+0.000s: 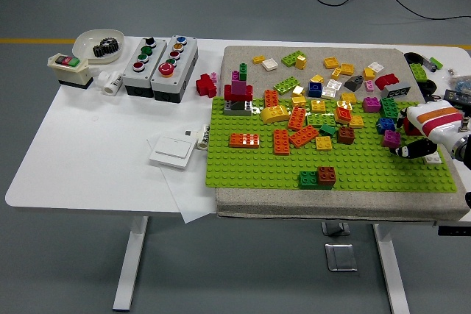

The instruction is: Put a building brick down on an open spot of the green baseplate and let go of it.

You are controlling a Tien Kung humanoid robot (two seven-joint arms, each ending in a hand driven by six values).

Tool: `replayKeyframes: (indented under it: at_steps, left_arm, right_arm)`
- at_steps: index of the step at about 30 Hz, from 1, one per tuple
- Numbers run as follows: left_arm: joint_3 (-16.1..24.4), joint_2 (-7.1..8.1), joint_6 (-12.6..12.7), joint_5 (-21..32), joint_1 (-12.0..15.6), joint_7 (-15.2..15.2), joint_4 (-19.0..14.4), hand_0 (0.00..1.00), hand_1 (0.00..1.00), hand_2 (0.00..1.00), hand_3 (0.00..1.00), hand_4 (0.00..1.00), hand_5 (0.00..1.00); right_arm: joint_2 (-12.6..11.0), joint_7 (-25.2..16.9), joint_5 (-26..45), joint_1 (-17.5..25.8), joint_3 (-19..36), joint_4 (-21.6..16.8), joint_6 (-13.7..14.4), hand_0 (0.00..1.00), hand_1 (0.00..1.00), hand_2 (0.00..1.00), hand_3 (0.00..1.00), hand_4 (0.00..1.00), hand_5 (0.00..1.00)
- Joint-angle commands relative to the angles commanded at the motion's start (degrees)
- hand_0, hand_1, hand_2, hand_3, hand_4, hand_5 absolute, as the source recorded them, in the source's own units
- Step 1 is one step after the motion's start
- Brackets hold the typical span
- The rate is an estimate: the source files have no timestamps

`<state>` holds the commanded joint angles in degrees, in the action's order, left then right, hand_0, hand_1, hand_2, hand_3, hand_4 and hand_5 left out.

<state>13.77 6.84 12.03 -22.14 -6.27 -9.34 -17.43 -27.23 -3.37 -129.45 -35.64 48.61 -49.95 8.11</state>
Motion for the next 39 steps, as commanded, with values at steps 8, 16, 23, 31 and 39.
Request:
replayKeyframes:
  at_steps: [8,16,23,31,39]
  left_arm:
    - [-0.33,-0.08,0.02,0.49,-0.22,0.21,0.0,0.747,0.757,0.79,0.652,0.773,0.736]
    - [-0.46,-0.16,0.02,0.72,-0.45,0.35,0.11,0.746,0.756,0.789,0.652,0.773,0.735]
    - [-0.73,-0.23,0.06,1.31,-0.8,0.66,0.24,0.746,0.756,0.789,0.652,0.772,0.734]
    - [-0.64,-0.19,0.03,1.12,-1.02,0.74,0.33,0.744,0.757,0.787,0.652,0.77,0.732]
    - [-0.02,-0.19,-0.19,-0.15,-1.1,0.22,0.31,0.743,0.759,0.787,0.652,0.77,0.731]
  right_arm:
    - [-0.54,-1.65,14.35,2.66,4.85,-3.64,4.39,0.551,0.574,0.656,0.604,0.932,0.581]
    - [-1.6,-3.26,33.72,4.84,6.41,-7.76,3.45,0.707,0.708,0.752,0.664,0.954,0.674]
    - [-2.33,-2.86,50.77,6.45,8.54,-10.38,0.91,0.762,0.748,0.798,0.719,0.982,0.793]
    - [-2.91,-4.01,69.56,7.75,10.06,-11.21,-1.78,0.855,0.813,0.845,0.846,0.998,0.883]
    - [-3.06,-4.75,77.95,8.83,10.4,-11.62,-5.2,0.877,0.813,0.848,0.848,0.998,0.936]
